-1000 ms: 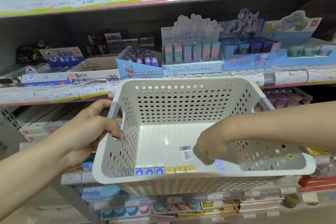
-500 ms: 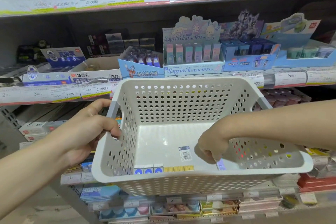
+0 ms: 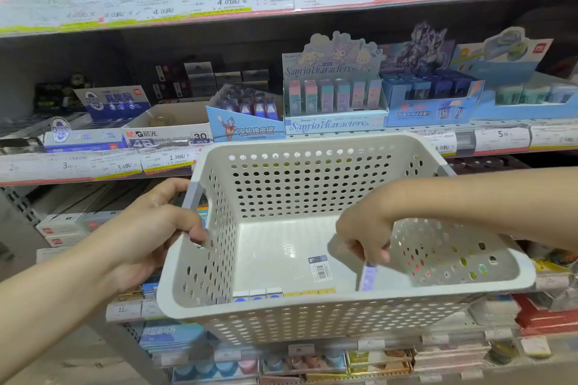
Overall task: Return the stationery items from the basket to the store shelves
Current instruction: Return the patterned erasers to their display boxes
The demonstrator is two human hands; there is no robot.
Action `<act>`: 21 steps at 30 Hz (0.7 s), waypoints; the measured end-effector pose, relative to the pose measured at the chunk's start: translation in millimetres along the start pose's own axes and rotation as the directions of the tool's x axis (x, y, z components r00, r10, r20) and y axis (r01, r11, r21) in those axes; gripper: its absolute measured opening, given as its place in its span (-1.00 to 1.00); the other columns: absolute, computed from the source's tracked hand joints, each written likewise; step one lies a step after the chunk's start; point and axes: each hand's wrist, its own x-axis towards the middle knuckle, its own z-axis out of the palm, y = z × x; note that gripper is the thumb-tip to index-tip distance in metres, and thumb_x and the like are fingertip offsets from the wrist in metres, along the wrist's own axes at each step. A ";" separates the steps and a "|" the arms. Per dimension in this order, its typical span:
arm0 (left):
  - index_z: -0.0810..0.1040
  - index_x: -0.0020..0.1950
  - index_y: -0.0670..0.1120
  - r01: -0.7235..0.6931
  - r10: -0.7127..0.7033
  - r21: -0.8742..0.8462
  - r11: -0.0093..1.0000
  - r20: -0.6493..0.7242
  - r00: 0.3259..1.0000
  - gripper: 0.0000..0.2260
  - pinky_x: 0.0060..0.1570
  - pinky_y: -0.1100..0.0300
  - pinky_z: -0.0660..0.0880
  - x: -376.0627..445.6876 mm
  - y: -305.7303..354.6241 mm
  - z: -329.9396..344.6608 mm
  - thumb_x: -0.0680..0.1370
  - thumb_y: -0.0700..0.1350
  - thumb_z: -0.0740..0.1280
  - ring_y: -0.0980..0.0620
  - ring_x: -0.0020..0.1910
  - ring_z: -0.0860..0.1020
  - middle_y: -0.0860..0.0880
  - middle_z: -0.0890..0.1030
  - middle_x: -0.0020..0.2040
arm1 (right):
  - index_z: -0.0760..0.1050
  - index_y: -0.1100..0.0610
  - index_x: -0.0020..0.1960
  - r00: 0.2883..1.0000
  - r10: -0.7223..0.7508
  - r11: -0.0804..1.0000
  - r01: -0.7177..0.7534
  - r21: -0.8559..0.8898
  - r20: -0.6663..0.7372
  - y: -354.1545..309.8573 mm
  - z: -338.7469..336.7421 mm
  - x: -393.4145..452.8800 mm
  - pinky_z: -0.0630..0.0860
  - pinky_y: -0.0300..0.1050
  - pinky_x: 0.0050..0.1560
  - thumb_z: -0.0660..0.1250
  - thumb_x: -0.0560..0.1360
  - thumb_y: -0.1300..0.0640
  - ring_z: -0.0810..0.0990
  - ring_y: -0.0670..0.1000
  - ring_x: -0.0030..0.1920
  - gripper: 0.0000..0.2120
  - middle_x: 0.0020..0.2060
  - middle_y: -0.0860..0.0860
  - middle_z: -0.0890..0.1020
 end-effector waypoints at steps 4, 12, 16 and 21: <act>0.49 0.01 -0.05 0.013 -0.013 -0.002 1.000 -0.004 1.000 -0.59 -0.36 0.10 0.53 3.1 -0.5 2.5 0.30 -0.48 0.27 -0.13 -0.44 0.52 -0.26 0.55 -0.27 | 0.59 0.29 -0.04 0.966 -0.159 0.977 0.184 0.107 -0.204 9.9 -22.7 -28.3 0.47 -0.29 -0.33 0.32 0.46 0.34 0.49 -0.18 -0.50 -0.89 -0.47 -0.08 0.57; 0.48 0.03 -0.06 0.037 -0.038 -0.015 0.999 -0.010 0.999 -0.59 -0.29 0.08 0.50 5.6 -0.5 6.8 0.31 -0.47 0.25 -0.16 -0.35 0.50 -0.29 0.53 -0.22 | 0.52 0.17 -0.06 0.732 -0.166 0.821 0.474 0.319 -0.661 56.5 -48.3 -69.3 0.56 -0.28 -0.17 0.18 0.58 0.28 0.59 -0.16 -0.28 -0.85 -0.28 0.02 0.59; 0.48 0.04 -0.05 0.041 -0.041 0.003 0.999 -0.036 0.999 -0.55 -0.19 0.03 0.46 4.8 1.0 8.3 0.25 -0.43 0.31 -0.21 -0.24 0.50 -0.34 0.54 -0.21 | 0.52 0.21 0.06 0.581 -0.040 0.724 0.578 0.377 -0.813 77.9 -58.9 -77.7 0.55 -0.27 -0.19 0.18 0.59 0.29 0.55 -0.08 -0.29 -0.85 -0.28 0.03 0.57; 0.48 0.06 -0.06 0.033 -0.032 0.017 0.999 -0.044 0.998 -0.58 -0.17 0.00 0.47 4.9 0.8 10.1 0.38 -0.50 0.19 -0.22 -0.24 0.51 -0.33 0.56 -0.19 | 0.43 0.14 -0.01 0.231 0.206 0.778 0.551 0.302 -0.951 103.4 -75.0 -75.6 0.44 -0.05 -0.20 0.24 0.52 0.36 0.49 -0.02 -0.40 -0.85 -0.30 0.17 0.56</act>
